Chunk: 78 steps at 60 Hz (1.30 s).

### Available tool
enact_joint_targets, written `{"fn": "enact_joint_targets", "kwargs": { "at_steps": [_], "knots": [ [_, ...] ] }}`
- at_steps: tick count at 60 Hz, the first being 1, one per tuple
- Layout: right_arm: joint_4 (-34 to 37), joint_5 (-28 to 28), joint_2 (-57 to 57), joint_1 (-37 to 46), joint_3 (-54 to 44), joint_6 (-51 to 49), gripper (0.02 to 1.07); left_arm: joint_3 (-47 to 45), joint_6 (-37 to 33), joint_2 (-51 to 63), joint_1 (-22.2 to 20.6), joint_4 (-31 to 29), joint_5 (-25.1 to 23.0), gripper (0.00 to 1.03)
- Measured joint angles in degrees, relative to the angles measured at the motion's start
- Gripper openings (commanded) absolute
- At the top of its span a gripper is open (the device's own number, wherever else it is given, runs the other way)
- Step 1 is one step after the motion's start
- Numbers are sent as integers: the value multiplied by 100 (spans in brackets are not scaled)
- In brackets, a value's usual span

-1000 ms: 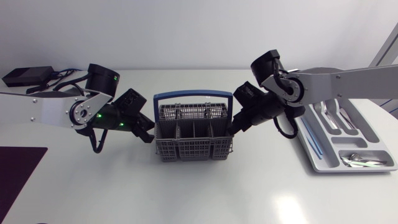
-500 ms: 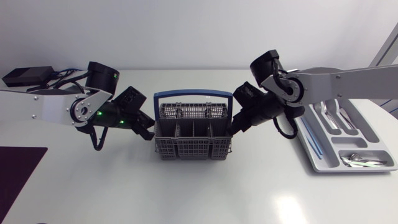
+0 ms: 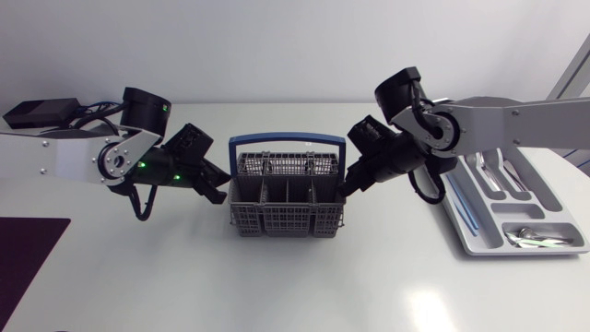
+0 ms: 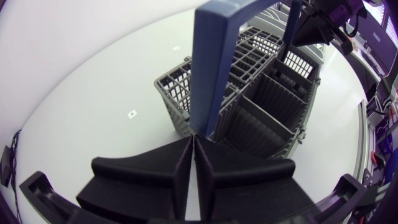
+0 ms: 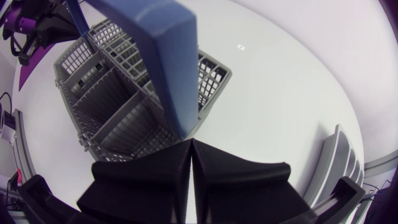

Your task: Sort the cutlery from the basket into the organizer compartments.

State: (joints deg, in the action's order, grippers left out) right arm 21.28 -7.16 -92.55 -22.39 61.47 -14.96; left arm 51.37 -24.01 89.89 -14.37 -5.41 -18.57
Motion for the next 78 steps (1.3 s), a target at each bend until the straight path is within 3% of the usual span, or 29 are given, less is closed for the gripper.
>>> {"fn": "enact_joint_targets", "kwargs": {
  "at_steps": [5,9,14,19,25,29,63,78],
  "knots": [
    [-33,107,142,48,-9,-2,13,0,2,-138,31,13,-28,29],
    [-72,179,227,131,-48,-2,33,-2,2,-267,55,11,-44,43],
    [-90,264,334,284,-177,-2,50,-22,2,-496,122,-7,-48,51],
    [-90,295,426,433,-315,-4,79,-79,2,-726,190,-13,-48,68],
    [-87,299,551,597,-437,-28,92,-131,2,-966,269,-101,-50,95],
    [-90,321,634,682,-474,-74,103,-173,2,-1104,319,-144,-48,99],
    [-98,468,1998,1359,-1080,-481,103,-634,127,-3106,1204,-695,-63,99],
    [-216,741,3060,1445,-1576,-476,103,-1027,420,-4205,1362,-704,-63,99]
  ]
}}
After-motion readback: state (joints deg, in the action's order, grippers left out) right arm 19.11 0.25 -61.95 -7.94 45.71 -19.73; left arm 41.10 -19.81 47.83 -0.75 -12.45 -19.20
